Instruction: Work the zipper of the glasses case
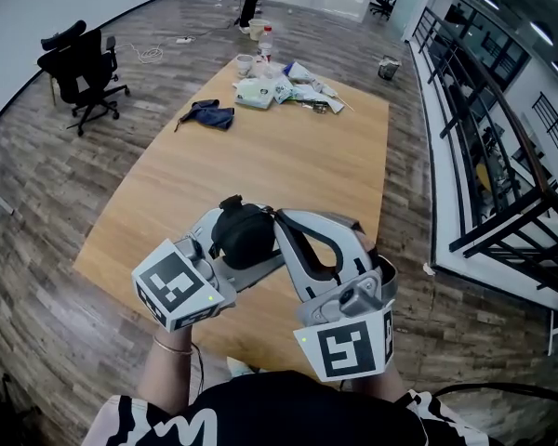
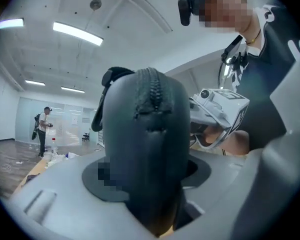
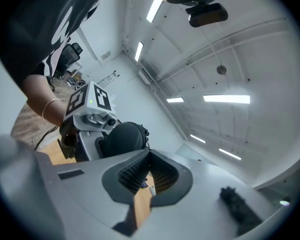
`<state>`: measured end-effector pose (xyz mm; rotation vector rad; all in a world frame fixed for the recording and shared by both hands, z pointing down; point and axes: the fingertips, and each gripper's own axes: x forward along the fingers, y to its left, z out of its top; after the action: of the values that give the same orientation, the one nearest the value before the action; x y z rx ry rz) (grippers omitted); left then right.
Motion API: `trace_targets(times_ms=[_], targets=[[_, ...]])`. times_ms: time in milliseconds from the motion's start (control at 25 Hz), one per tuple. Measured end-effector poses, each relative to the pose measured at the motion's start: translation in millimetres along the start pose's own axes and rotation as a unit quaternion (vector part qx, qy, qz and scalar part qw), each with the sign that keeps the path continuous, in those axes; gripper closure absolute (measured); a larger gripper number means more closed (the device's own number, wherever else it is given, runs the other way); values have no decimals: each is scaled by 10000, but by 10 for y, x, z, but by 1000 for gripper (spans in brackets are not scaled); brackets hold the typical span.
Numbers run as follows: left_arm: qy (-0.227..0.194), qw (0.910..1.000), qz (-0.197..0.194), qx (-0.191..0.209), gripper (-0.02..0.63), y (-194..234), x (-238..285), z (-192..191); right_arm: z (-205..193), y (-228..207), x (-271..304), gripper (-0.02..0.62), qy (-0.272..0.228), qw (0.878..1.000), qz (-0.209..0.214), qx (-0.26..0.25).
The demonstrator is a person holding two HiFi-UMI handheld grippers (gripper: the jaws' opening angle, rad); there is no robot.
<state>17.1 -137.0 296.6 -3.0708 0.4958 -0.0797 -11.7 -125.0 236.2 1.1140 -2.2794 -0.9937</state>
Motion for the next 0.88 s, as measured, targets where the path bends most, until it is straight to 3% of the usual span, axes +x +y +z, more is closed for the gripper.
trace_targets(times_ms=[80, 320, 520, 680, 880], targets=[[78, 9998, -143, 144, 348, -22, -10, -23, -23, 10, -2, 591, 41, 9998, -25, -195], [197, 9985, -504, 14, 348, -104, -52, -22, -128, 63, -31, 591, 60, 9989, -24, -475], [12, 9978, -629, -212, 348, -114, -92, 112, -232, 98, -50, 591, 124, 9991, -25, -397], [244, 9970, -731, -58, 348, -140, -100, 101, -272, 140, -69, 591, 29, 9998, -14, -213], [-120, 9907, -1289, -407, 348, -213, -163, 265, -249, 202, -113, 591, -71, 9989, 89, -446]])
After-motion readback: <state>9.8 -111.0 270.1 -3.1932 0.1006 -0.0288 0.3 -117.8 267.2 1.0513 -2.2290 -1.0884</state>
